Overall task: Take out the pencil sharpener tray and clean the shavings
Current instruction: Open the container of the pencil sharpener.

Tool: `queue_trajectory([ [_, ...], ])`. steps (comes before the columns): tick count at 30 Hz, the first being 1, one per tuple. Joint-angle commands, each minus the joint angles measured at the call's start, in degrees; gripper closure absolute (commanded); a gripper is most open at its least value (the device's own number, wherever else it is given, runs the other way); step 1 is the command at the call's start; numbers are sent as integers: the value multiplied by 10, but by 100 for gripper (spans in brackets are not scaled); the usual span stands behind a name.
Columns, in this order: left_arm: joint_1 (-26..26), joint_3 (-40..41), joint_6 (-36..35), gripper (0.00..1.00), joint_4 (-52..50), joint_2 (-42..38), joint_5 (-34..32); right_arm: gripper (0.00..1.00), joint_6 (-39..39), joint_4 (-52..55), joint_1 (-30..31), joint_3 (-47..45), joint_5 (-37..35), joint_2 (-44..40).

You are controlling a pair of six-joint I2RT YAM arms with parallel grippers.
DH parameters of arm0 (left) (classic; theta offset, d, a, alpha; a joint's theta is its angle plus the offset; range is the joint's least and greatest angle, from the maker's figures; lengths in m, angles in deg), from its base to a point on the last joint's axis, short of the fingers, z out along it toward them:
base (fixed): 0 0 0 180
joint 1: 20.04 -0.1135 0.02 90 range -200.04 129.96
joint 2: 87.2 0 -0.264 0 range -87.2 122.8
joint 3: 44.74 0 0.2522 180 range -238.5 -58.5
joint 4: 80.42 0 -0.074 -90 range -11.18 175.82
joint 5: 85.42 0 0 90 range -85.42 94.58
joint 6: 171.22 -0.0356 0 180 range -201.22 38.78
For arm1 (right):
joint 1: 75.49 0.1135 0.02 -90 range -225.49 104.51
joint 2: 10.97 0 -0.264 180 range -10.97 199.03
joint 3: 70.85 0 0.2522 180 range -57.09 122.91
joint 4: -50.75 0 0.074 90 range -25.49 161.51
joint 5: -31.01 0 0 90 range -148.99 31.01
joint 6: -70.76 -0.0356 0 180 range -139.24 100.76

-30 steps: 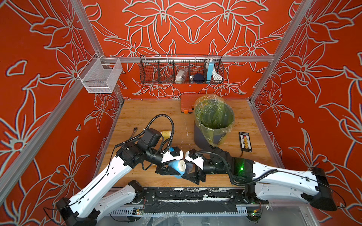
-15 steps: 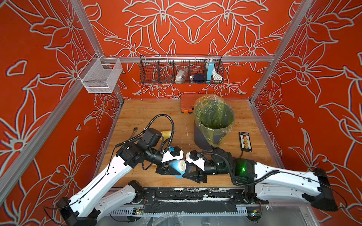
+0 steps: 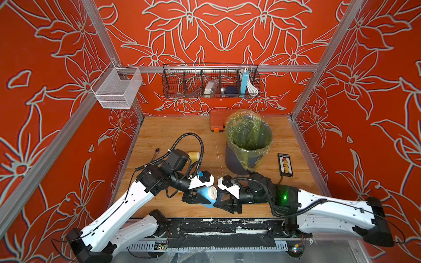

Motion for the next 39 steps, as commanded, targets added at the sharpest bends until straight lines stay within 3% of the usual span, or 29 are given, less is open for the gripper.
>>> queue_trajectory([
  [1,6,13,-18,100,-39,-5,0,100,-15,-9,-5,-5,-19,-28],
  [18,20,19,-17,100,-37,-4,-9,100,-30,-17,-20,-12,46,-30],
  [39,23,19,-14,100,-33,-7,-13,100,-14,39,-20,-24,21,-87],
])
